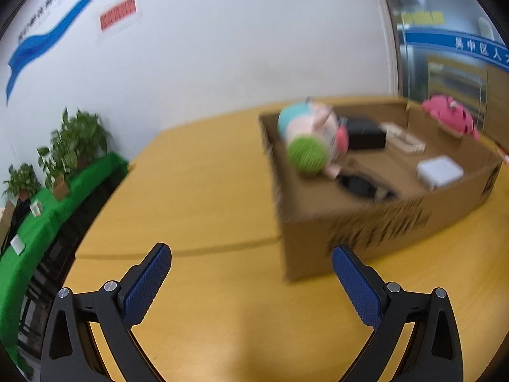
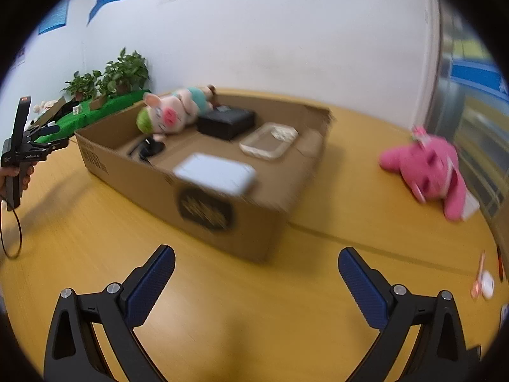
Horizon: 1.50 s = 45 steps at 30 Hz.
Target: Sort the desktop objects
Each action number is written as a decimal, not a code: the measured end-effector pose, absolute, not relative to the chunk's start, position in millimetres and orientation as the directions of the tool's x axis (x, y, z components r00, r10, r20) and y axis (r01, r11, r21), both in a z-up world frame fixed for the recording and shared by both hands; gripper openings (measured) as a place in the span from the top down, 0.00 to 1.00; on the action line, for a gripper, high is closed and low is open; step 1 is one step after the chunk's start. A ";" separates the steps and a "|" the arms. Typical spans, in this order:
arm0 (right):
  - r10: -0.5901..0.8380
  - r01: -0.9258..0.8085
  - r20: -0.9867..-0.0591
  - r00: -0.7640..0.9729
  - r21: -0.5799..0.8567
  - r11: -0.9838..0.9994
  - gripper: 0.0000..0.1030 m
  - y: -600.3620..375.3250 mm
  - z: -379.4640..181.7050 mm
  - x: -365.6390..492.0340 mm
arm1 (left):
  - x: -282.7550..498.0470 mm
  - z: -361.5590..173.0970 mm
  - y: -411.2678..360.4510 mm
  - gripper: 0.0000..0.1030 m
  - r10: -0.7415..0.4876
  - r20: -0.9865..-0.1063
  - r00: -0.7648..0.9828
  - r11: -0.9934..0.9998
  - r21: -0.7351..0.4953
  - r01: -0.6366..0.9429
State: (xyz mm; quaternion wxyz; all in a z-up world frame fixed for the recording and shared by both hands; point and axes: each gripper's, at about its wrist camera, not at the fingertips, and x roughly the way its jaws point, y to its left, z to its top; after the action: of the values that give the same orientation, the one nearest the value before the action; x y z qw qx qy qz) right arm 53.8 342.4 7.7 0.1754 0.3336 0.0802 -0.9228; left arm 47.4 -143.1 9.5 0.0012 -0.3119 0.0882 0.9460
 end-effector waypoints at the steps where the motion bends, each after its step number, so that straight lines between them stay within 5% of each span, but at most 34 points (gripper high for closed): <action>1: -0.280 0.376 -0.659 -0.698 -0.005 -0.926 0.01 356.4 1.9 54.3 | 46.2 1.5 -151.5 0.00 -0.038 -0.619 -0.784 -0.985 0.156 -0.075; 8: -0.341 0.403 -0.740 -0.580 0.103 -0.909 0.01 428.1 -28.9 52.6 | 33.5 -53.4 -184.8 0.00 0.096 -0.790 -0.606 -0.973 0.054 -0.225; 20: -0.392 0.660 -0.806 -0.443 0.002 -0.751 0.00 426.5 -55.9 20.6 | -4.3 -58.8 -193.3 0.00 0.282 -0.805 -0.521 -0.884 -0.006 -0.468; 27: -0.319 0.528 -0.805 -0.500 0.009 -0.849 0.00 453.1 -56.2 -1.5 | -17.5 -52.1 -200.7 0.00 0.314 -0.810 -0.496 -0.851 -0.009 -0.524; 45: -0.314 0.527 -0.808 -0.498 0.006 -0.850 0.00 454.4 -54.8 -0.1 | -19.2 -51.6 -200.2 0.00 0.313 -0.809 -0.497 -0.852 -0.008 -0.524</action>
State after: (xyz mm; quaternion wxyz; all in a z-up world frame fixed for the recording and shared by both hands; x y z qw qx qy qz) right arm -0.1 454.4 -54.8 0.2453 0.4366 0.1216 -0.8570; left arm -19.2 -200.2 -51.6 0.2441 -0.4380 0.1202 0.8568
